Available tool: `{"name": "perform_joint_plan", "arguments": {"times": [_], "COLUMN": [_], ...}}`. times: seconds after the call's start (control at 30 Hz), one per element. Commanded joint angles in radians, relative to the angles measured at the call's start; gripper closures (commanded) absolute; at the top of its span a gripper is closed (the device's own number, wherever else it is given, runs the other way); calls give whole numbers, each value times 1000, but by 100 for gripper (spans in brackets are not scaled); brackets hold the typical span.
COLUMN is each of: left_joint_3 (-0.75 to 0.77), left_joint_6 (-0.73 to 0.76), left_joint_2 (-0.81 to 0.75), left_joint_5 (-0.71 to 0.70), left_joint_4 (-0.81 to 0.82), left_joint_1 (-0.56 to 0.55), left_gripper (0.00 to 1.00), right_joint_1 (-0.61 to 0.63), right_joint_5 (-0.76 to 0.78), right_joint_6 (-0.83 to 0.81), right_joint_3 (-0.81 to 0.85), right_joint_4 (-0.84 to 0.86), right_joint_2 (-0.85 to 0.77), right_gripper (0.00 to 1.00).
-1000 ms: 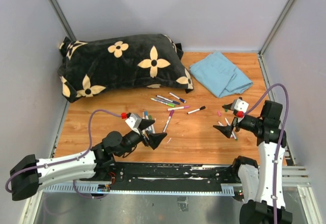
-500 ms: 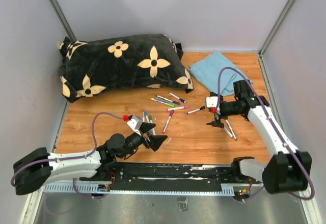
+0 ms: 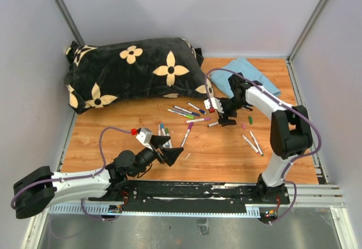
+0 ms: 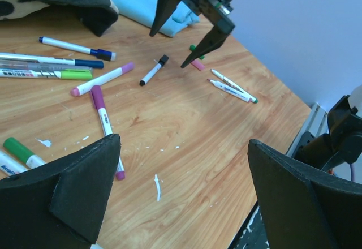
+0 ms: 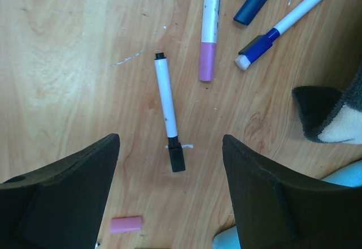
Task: Open the pen caps
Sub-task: Pick up the pen from the center of the board.
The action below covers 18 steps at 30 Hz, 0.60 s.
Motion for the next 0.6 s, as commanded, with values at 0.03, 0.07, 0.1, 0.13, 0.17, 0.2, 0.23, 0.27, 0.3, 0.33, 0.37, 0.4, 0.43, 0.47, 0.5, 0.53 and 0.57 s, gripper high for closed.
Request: {"name": "perform_joint_plan", "arguments": {"times": [0.03,0.07,0.1,0.13,0.17,0.2,0.23,0.27,0.3,0.33,0.37,0.4,0.43,0.47,0.5,0.53,0.57], "left_joint_3": [-9,-9,-8,-7,-6,-5,-6,-5,-6,-6,-6,-5,-4,-3,-3,-2,-3], "left_joint_6": [-9,-10,-11,-11,-10,-10,-11,-12,-12,-12,-12,-13,-13,-14,-13,-14,-14], "left_joint_2": [-3,0,1,3,6,6,7,7,7,7,7,8,9,9,10,10,11], "left_joint_5": [-28,-28,-29,-29,-29,-27,-29,-29,-29,-29,-29,-30,-30,-29,-29,-28,-27], "left_joint_4": [45,45,45,45,45,45,45,44,45,45,45,45,45,45,45,45,45], "left_joint_1": [6,6,6,6,6,6,6,7,6,6,6,6,7,6,6,7,7], "left_gripper": [2,2,2,2,2,2,2,2,2,2,2,3,2,2,2,2,3], "right_joint_1": [33,38,44,51,58,65,72,79,88,93,99,103,107,109,112,114,115], "right_joint_5": [115,131,146,157,166,174,184,191,195,197,199,201,203,205,207,210,213], "right_joint_6": [16,9,8,9,12,18,24,29,33,37,42,45,51,53,56,58,60], "right_joint_3": [93,104,115,128,140,146,151,154,156,158,159,160,162,165,167,171,171], "right_joint_4": [-54,-60,-67,-74,-84,-89,-89,-89,-89,-89,-89,-89,-89,-93,-95,-99,-105], "right_joint_2": [101,117,135,152,171,184,195,204,209,212,214,215,218,221,225,229,236], "right_gripper": [28,29,31,34,37,39,41,43,44,47,48,49,50,52,53,54,56]}}
